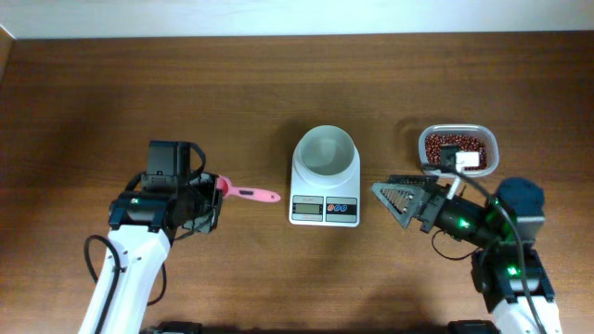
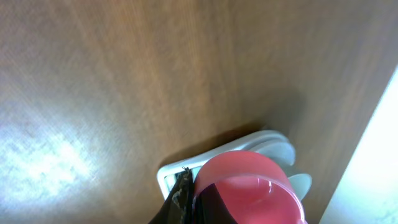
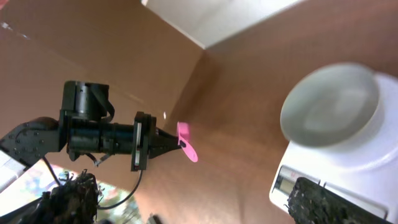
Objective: Scoop and weigh 50g on scale
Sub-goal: 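Lift the scoop and bring it toward the right gripper near the scale, then grasp the scoop handle with the right gripper and release the left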
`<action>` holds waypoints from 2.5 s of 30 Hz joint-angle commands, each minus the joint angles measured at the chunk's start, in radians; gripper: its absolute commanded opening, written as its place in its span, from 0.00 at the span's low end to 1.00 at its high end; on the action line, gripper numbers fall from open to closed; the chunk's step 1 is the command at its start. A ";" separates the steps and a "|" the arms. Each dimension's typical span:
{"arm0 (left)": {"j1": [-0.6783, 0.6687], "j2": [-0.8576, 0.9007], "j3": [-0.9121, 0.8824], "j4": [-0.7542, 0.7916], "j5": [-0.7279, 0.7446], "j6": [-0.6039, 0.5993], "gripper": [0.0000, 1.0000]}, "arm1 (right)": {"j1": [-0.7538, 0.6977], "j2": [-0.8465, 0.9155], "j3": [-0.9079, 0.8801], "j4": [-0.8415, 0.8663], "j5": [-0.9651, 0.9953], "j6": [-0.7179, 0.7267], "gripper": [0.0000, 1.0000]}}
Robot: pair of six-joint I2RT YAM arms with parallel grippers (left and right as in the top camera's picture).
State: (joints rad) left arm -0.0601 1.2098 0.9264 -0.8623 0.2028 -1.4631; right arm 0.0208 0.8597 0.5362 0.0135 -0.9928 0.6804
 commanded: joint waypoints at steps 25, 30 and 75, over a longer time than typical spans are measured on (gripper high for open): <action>-0.167 -0.011 -0.002 -0.091 0.161 -0.096 0.00 | 0.705 0.325 0.018 0.226 0.554 0.311 0.98; -0.167 -0.011 -0.002 -0.136 0.188 -0.096 0.00 | 0.721 0.327 0.018 0.246 0.628 0.361 0.84; -0.235 -0.011 -0.002 -0.146 0.216 -0.096 0.00 | 0.799 0.327 0.018 0.252 0.557 0.375 0.15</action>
State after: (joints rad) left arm -0.2890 1.2095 0.9264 -1.0031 0.4305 -1.5455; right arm 0.8116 1.1839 0.5369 0.2543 -0.4301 1.0664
